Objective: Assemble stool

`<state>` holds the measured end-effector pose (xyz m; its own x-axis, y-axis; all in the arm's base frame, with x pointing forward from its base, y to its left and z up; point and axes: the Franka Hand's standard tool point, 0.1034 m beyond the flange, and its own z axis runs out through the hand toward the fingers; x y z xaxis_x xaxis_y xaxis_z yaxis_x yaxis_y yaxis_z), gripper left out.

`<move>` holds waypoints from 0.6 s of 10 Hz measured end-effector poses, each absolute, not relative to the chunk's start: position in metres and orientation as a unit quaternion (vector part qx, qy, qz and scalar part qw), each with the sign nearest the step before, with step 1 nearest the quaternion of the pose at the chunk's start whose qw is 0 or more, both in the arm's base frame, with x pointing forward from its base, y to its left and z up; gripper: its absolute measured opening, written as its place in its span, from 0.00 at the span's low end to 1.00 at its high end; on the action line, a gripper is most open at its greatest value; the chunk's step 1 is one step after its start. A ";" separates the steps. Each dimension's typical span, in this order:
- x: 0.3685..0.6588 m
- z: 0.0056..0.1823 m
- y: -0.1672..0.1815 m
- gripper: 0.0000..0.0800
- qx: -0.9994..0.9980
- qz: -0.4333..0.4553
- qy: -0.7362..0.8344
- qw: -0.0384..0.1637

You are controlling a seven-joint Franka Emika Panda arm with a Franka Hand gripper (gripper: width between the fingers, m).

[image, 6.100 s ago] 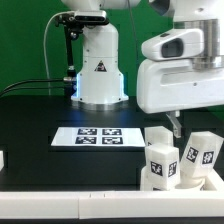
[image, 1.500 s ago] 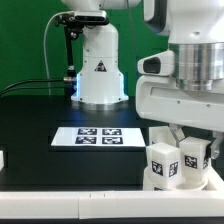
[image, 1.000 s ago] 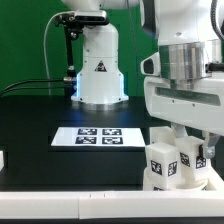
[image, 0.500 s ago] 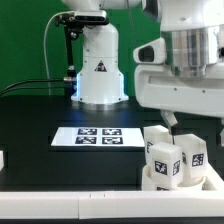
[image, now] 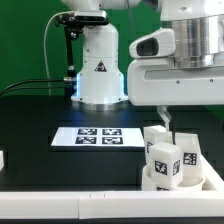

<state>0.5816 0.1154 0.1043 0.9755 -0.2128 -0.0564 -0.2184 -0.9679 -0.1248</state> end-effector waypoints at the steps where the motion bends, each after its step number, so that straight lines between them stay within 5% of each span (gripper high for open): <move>1: 0.584 0.107 0.116 0.81 -0.998 0.013 0.017 0.053; 6: 0.585 0.107 0.117 0.81 -0.978 -0.002 -0.203 0.038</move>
Offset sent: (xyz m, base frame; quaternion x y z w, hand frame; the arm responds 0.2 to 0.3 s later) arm -0.0032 -0.0024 0.0037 -0.0131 0.0307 -0.1419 0.9893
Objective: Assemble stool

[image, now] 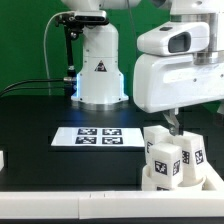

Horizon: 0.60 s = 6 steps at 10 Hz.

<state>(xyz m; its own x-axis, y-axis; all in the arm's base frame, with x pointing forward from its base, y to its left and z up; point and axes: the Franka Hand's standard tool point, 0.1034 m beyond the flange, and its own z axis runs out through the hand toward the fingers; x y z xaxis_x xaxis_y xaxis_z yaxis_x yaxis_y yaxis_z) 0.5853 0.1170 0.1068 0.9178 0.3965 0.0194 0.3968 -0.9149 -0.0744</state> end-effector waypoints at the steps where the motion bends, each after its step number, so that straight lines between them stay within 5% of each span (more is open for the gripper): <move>1: 0.585 0.107 0.117 0.81 -0.977 -0.002 -0.207 0.038; 6: 0.565 0.086 0.129 0.81 -0.974 -0.023 -0.222 0.030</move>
Offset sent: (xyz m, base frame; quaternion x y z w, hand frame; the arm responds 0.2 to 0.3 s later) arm -0.0315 0.0141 -0.0098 -0.0505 0.0236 -0.0425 0.9975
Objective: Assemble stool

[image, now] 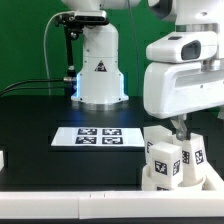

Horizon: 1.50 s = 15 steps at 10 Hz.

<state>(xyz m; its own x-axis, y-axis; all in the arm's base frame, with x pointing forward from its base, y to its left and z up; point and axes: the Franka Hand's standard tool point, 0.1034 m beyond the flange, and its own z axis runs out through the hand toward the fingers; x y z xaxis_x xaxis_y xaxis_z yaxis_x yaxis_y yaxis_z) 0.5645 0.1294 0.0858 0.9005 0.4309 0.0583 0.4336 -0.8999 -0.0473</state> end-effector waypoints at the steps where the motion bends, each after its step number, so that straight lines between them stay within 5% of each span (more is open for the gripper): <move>1: 0.564 0.081 0.129 0.81 -0.975 -0.021 -0.221 0.029; 5: 0.568 0.071 0.121 0.81 -0.975 -0.017 -0.219 0.029; 7: 0.568 0.072 0.122 0.49 -0.978 -0.017 -0.207 0.029; 9: 0.568 0.072 0.121 0.42 -0.982 -0.017 -0.186 0.030; 13: 0.568 0.074 0.123 0.42 -0.995 -0.008 0.093 0.041; 15: 0.571 0.074 0.121 0.42 -0.959 -0.003 0.275 0.071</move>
Offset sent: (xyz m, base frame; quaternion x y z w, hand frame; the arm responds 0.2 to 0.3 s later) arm 0.0091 -0.0032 -0.0062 0.0038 0.0047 -0.0158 0.9999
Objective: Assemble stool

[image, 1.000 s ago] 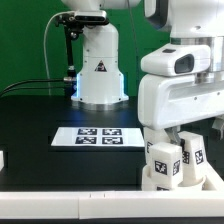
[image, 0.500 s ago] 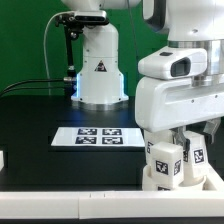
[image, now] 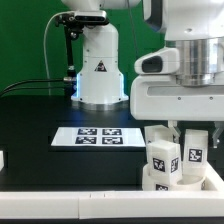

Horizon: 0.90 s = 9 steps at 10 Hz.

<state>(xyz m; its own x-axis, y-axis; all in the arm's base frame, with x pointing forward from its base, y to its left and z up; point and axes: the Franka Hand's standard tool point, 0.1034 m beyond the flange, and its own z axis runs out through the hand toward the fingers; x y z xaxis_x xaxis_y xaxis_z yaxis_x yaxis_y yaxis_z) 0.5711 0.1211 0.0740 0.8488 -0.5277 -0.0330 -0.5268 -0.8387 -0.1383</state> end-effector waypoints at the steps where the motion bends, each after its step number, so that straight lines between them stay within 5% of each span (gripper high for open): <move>1: 0.572 0.075 0.120 0.42 -0.947 0.000 0.311 0.078; 5: 0.572 0.075 0.120 0.42 -0.905 0.012 0.418 0.082; 9: 0.579 0.085 0.125 0.42 -0.724 0.031 0.679 0.117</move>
Offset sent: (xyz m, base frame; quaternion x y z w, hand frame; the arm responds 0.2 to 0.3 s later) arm 0.0000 0.0000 0.0000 0.0000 0.0000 0.1296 0.9916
